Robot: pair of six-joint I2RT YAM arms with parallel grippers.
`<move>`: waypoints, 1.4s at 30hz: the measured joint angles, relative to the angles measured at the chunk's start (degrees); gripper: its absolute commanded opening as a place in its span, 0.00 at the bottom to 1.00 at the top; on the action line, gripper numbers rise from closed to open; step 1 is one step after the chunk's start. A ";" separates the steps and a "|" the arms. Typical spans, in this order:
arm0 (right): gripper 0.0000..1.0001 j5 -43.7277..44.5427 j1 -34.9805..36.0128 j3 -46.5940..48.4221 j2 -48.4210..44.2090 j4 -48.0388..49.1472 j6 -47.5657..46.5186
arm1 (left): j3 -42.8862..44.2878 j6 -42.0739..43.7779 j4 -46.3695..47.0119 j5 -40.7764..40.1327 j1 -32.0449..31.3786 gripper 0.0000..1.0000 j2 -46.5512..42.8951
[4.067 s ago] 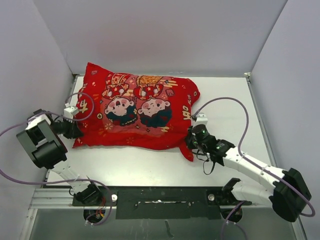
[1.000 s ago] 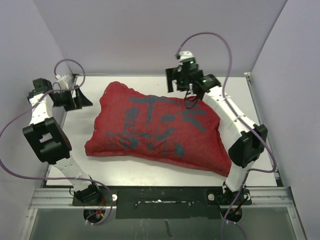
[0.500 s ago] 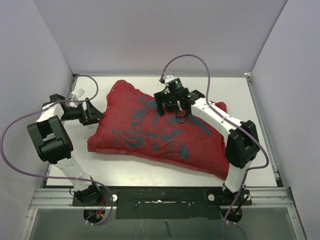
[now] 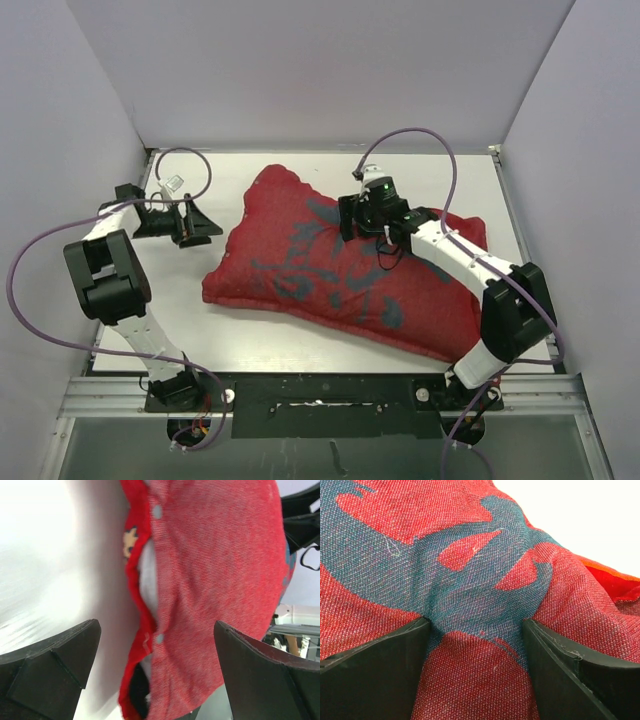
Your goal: Remove the pillowcase from the pillow
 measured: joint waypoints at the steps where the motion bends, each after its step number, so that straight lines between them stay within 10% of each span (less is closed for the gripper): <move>1: 0.74 0.39 0.52 0.00 0.26 0.44 0.15 | -0.07 0.00 -0.04 0.50 -0.72 0.98 0.02; 11: 0.75 4.02 3.56 1.09 2.49 1.64 1.11 | 0.04 2.05 -4.52 5.16 -7.89 0.91 7.65; 18: 0.79 4.98 4.50 3.63 4.00 0.07 1.38 | 3.69 0.90 -6.95 8.17 -9.73 0.00 10.73; 27: 0.88 2.49 4.74 14.03 8.24 -3.13 1.38 | 25.40 -12.55 -2.34 1.38 -9.55 0.00 10.73; 35: 0.92 -4.92 2.80 31.98 11.37 -3.61 0.98 | 84.87 -26.40 0.39 -7.54 -9.18 0.00 22.69; 42: 0.89 -7.89 3.37 18.47 -5.53 0.70 -1.90 | 79.23 -28.00 13.68 -7.93 -10.54 0.00 13.07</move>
